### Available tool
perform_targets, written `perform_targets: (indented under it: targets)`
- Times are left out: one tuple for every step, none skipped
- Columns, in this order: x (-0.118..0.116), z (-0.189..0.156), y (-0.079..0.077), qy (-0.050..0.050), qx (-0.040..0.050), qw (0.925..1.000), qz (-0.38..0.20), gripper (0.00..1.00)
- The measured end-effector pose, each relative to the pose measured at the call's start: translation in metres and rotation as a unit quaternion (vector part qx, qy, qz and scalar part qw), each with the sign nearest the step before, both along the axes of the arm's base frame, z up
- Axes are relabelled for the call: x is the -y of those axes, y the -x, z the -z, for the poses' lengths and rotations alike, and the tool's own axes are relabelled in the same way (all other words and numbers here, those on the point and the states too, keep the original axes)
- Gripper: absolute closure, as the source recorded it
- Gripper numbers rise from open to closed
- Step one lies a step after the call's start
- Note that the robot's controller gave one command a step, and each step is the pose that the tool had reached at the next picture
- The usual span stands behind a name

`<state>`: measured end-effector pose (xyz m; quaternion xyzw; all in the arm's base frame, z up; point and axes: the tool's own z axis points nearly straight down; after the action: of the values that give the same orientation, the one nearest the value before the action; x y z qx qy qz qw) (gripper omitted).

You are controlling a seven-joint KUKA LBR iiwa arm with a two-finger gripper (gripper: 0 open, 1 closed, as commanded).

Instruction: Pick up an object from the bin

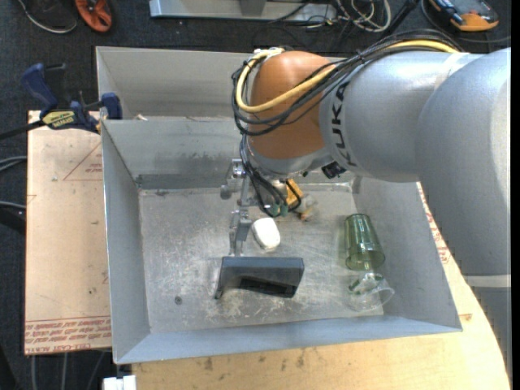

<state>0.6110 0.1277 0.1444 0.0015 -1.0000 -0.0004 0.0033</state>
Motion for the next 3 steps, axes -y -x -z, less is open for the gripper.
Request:
perform_targets:
  targets:
    - [0.0, -0.005, -0.002, 0.0, 0.0038, 1.0, 0.001, 0.0]
    - [0.008, 0.007, 0.012, -0.001, 0.0072, 0.9997, -0.023, 0.0]
    - [0.017, 0.041, 0.027, -0.004, -0.0008, 0.9945, -0.105, 0.0]
